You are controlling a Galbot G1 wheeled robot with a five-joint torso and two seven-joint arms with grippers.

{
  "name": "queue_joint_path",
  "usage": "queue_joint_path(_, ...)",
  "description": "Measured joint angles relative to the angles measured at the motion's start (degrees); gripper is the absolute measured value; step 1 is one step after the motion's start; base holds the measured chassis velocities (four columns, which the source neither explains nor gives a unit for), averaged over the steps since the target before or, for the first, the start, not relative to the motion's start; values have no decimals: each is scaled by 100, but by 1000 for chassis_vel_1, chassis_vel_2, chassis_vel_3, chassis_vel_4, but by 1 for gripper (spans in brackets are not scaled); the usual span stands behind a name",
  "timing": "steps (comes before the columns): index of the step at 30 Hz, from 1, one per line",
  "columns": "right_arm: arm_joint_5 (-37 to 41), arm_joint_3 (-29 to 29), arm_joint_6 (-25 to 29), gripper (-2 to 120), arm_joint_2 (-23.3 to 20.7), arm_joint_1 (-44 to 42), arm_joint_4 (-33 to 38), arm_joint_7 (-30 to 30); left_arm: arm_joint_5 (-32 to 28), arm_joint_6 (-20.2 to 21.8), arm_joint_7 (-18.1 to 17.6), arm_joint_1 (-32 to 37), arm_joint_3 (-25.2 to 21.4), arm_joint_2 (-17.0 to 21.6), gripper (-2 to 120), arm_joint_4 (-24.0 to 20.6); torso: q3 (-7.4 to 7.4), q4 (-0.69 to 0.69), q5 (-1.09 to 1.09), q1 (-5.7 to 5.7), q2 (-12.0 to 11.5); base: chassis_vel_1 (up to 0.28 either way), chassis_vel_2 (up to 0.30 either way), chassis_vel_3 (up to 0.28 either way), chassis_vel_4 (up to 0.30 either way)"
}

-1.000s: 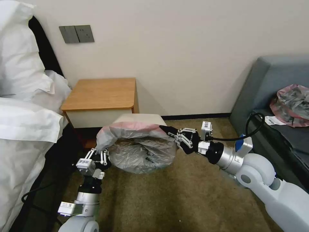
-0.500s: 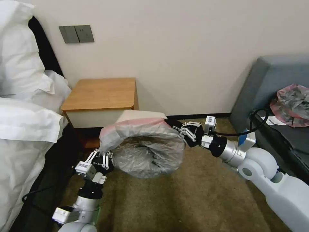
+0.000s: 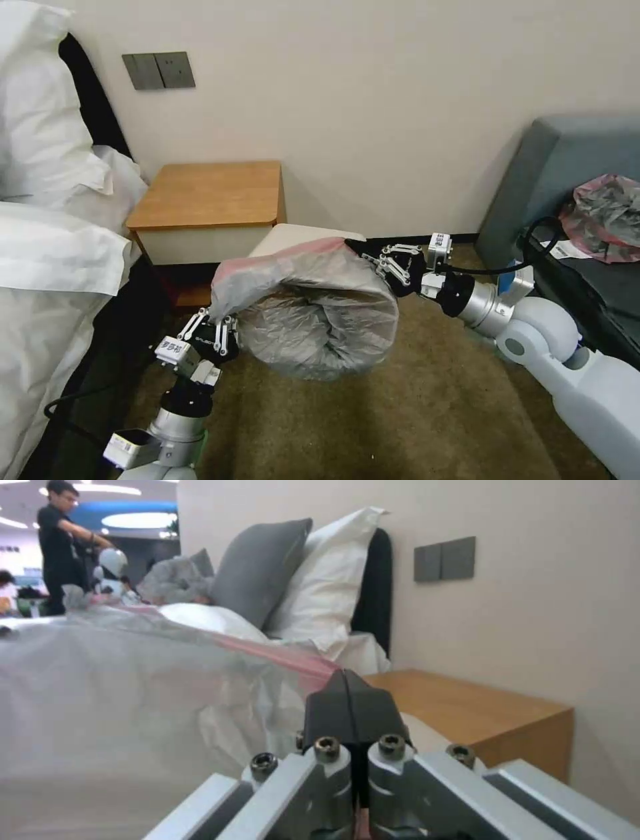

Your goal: Pick up the garbage bag from the table and place it over the trash can.

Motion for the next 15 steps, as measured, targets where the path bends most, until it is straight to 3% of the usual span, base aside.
queue_joint_path(11, -107, -48, 60, 0, 46, 111, -171, 3, -63, -5, 158, -26, -1, 6, 7, 16, 0, 0, 0, 0, 0, 0, 0, 0, 0)
queue_joint_path(15, -184, -22, 113, 5, 95, 47, -106, 55, 203, 133, -157, -59, -6, -12, 7, 72, 0, 0, 0, 0, 0, 0, 0, 0, 0)
